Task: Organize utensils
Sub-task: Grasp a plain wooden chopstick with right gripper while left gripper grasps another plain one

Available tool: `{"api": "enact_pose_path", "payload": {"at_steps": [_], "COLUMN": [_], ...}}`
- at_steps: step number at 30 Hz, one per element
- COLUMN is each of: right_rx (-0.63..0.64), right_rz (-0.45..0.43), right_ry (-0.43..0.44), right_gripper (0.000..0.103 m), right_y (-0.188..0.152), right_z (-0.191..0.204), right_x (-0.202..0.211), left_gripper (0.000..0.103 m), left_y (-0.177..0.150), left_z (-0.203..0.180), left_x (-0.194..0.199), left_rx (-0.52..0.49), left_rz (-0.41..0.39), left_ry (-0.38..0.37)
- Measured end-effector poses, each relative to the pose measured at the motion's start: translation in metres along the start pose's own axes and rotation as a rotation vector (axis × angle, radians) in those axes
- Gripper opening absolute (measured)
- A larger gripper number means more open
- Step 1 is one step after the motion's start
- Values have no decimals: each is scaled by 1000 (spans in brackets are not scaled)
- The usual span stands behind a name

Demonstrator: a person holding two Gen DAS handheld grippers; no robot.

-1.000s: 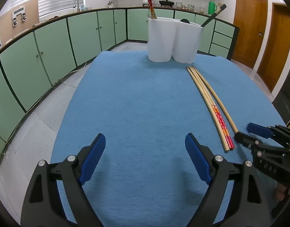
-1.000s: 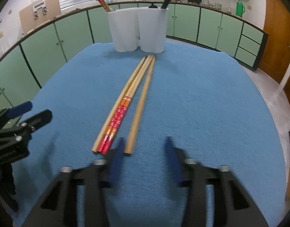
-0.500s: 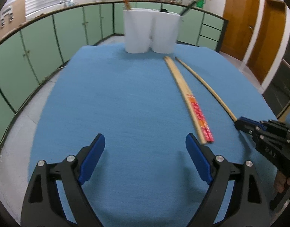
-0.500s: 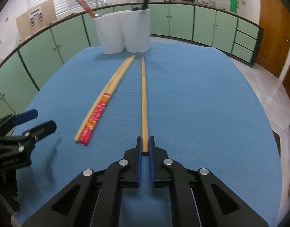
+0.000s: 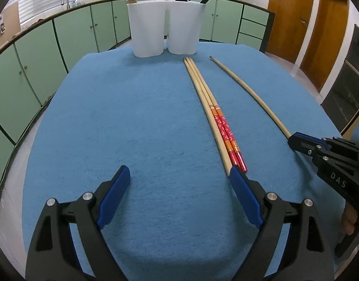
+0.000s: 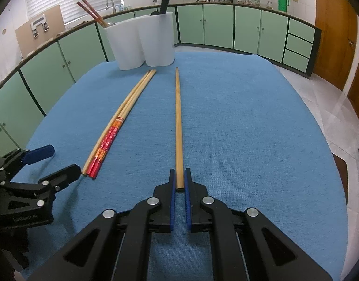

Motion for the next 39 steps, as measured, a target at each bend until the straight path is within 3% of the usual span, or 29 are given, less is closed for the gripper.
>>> {"api": "enact_pose_path", "payload": {"at_steps": [5, 11, 19, 23, 26, 35, 39], "right_rx": [1, -1, -28, -31, 7, 15, 36], "right_rz": [0, 0, 6, 23, 22, 17, 8], "right_ry": [-1, 0, 38, 93, 82, 64, 35], "right_gripper": [7, 7, 8, 18, 20, 19, 16], "right_y": [0, 1, 1, -2, -6, -3, -3], "right_z": [0, 0, -3, -3, -3, -1, 2], "right_x": [0, 0, 0, 3, 7, 4, 2], "left_gripper": [84, 86, 74, 72, 70, 51, 38], "left_y": [0, 1, -4, -3, -3, 0, 2], "left_z": [-6, 0, 14, 11, 10, 1, -7], "left_x": [-4, -9, -4, -4, -4, -3, -3], "left_rx": [-15, -14, 23, 20, 14, 12, 0], "left_rz": [17, 39, 30, 22, 19, 0, -3], "left_ry": [-7, 40, 44, 32, 33, 7, 3]}}
Point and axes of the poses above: each gripper's, at about its wrist camera, not at the fingertips, and x roughly against the way its jaws point, z to its left, y to its top, the point moved 9 cm from there along -x, roughly the way its jaws point, and after that the axes turned 13 degrees about -x, right-handed, at the moved point
